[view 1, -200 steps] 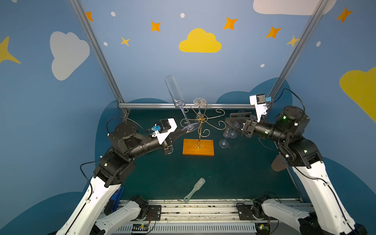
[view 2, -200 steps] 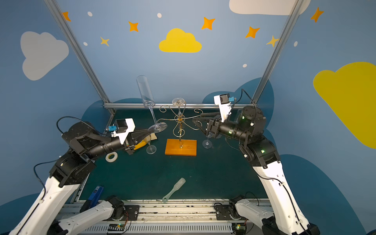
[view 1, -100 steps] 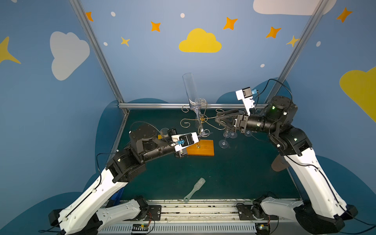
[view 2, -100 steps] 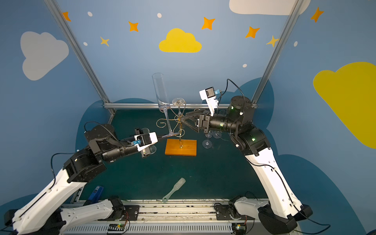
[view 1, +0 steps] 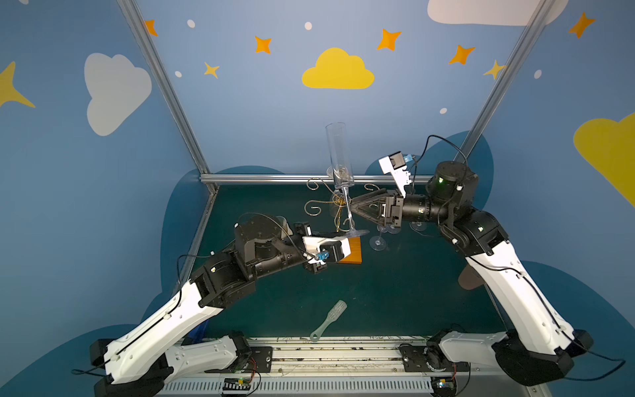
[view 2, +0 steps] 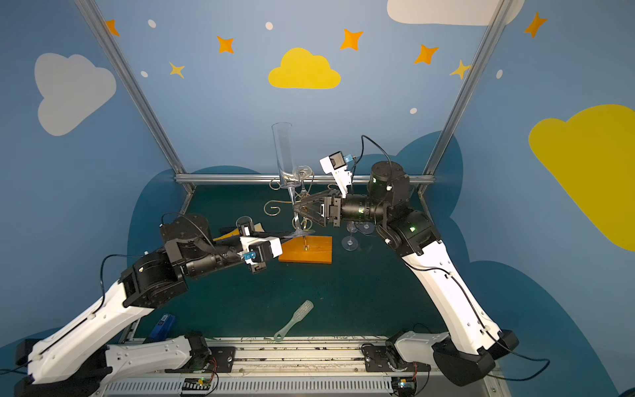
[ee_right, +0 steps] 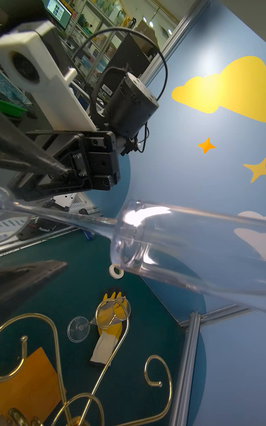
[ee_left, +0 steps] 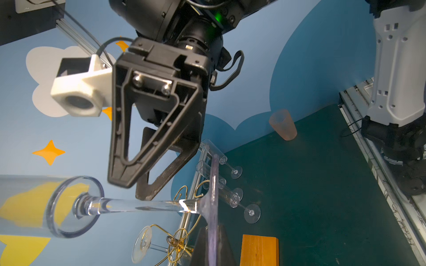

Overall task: Take the wine glass off the wine glass rack
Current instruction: Pick up the wine glass from the wine glass rack.

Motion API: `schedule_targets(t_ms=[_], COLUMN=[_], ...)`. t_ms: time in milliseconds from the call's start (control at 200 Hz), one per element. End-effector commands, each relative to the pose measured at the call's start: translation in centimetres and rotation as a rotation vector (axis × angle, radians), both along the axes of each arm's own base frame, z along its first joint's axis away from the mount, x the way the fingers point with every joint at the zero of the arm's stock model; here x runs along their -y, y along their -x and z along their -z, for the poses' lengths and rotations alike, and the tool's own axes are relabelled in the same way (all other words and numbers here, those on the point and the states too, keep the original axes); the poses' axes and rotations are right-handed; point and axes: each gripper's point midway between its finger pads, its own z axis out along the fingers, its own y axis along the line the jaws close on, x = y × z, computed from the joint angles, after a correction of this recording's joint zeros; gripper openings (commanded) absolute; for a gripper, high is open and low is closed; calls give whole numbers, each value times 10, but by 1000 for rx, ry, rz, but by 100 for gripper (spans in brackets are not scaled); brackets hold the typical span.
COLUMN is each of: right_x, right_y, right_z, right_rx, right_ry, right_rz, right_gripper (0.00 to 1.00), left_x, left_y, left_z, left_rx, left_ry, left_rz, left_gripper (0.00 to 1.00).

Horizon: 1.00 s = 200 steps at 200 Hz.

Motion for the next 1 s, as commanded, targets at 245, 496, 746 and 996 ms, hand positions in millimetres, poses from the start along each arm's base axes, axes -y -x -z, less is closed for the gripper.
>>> schedule_targets(t_ms=[245, 496, 746, 996], right_x=[-18, -24, -21, -13], right_y=[3, 5, 4, 10], right_z=[15, 19, 21, 24], right_rx=[-43, -36, 2, 169], right_ry=[29, 29, 41, 53], right_rz=[-57, -60, -13, 56], right_gripper=[36, 0, 0, 0], left_x=[-6, -7, -15, -49], left_y=[-7, -9, -3, 21], left_z=[-8, -3, -12, -56], left_rx=[111, 119, 99, -62], left_ry=[1, -18, 68, 440], left_rz=[-55, -70, -73, -42], left_gripper=[3, 4, 67, 92])
